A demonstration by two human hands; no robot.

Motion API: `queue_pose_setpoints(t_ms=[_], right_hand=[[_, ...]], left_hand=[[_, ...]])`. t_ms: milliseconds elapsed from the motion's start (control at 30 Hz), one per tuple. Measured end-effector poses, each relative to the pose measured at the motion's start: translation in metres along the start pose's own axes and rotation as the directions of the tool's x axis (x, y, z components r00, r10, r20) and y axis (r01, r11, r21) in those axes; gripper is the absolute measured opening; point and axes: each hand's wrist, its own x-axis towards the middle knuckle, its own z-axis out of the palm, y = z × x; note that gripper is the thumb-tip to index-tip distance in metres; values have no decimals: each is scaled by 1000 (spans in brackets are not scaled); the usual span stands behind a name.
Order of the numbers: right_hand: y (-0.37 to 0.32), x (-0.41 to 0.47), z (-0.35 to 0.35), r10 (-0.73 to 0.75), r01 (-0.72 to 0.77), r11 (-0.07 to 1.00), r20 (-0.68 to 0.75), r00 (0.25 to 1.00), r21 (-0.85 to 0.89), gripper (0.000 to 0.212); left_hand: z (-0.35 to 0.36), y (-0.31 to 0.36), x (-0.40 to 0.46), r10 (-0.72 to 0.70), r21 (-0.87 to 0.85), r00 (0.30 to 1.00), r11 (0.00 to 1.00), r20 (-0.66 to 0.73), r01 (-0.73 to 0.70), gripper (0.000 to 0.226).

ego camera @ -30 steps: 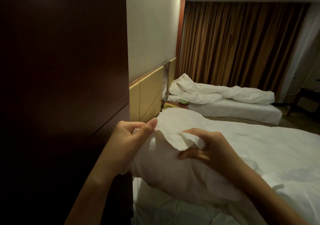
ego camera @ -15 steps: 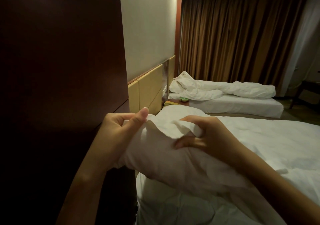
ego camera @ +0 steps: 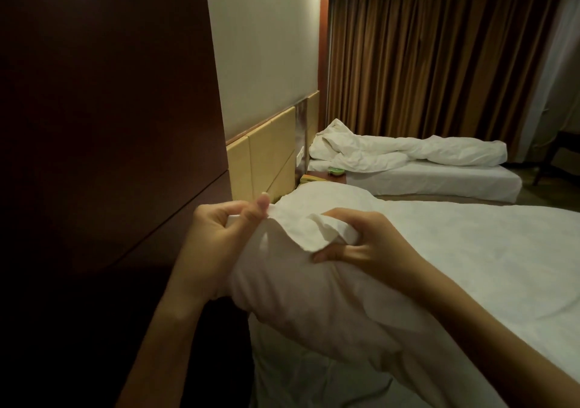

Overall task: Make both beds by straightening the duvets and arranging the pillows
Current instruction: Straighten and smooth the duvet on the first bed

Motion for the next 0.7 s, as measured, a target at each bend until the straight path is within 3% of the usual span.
queue_pose_setpoints(t_ms=[300, 700], right_hand=[[81, 20, -2, 142, -142, 990, 18, 990, 18, 33], [208, 111, -8, 228, -228, 974, -109, 968, 8, 34]], left_hand=[[50, -74, 70, 5, 102, 1000, 995, 8, -6, 33], [109, -172, 210, 2, 182, 1000, 983, -25, 2, 50]])
